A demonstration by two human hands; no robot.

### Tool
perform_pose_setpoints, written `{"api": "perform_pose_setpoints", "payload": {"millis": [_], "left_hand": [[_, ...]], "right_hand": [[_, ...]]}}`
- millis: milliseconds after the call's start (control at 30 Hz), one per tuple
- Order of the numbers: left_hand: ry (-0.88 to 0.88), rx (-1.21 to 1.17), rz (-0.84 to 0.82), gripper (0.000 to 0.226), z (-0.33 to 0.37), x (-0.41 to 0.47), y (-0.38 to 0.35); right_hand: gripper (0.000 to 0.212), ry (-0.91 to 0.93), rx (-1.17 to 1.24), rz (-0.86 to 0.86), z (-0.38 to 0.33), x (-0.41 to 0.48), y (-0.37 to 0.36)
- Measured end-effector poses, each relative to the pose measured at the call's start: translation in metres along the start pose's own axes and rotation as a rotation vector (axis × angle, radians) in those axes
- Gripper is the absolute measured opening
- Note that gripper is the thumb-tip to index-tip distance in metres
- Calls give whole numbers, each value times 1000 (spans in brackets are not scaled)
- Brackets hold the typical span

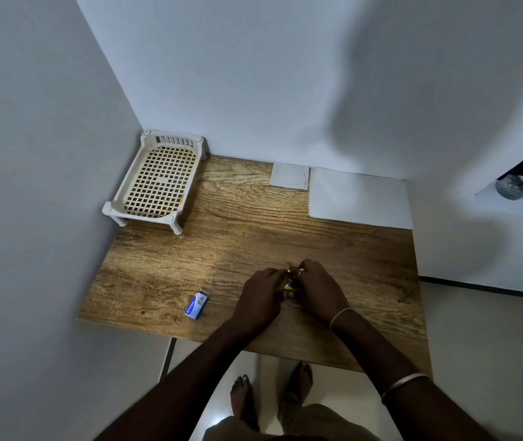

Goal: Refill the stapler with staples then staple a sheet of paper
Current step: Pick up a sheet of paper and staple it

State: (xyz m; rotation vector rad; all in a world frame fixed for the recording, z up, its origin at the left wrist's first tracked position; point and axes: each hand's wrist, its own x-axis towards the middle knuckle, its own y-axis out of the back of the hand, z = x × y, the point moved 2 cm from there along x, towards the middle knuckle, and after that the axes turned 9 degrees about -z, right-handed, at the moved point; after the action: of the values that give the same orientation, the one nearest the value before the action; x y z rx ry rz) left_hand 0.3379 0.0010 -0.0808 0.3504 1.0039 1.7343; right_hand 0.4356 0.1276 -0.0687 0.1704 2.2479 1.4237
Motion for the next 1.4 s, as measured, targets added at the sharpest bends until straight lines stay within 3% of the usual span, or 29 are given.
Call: {"api": "perform_pose_setpoints", "payload": {"millis": [100,233,367,533,667,800,1067,1300,1400], "left_hand": [[-4,4,-8,61,-1,1,-1],[-29,7,-62,64,-5,4,4],[-65,-1,-151,83,-17,11,27],[-77,138,-89,80,-17,59,74],[-49,387,-164,101,-14,114,100],[-13,497,-250,121,-13,164,115],[-31,531,-464,151,-15,217,122],[-36,559,-539,147,-21,229,121],[-58,568,-521,141,-23,219,119]], "right_hand": [[40,0,-3,-32,0,0,-1],[54,0,37,-82,2,1,4],[60,-32,106,-14,12,5,21],[74,-3,-151,23,25,53,60],[92,-7,-307,-48,32,109,88],[108,-72,-304,-102,31,155,104],[134,-112,-293,-195,40,202,103],[134,-112,-289,-239,49,215,88],[123,-85,-319,-213,49,206,82]]}}
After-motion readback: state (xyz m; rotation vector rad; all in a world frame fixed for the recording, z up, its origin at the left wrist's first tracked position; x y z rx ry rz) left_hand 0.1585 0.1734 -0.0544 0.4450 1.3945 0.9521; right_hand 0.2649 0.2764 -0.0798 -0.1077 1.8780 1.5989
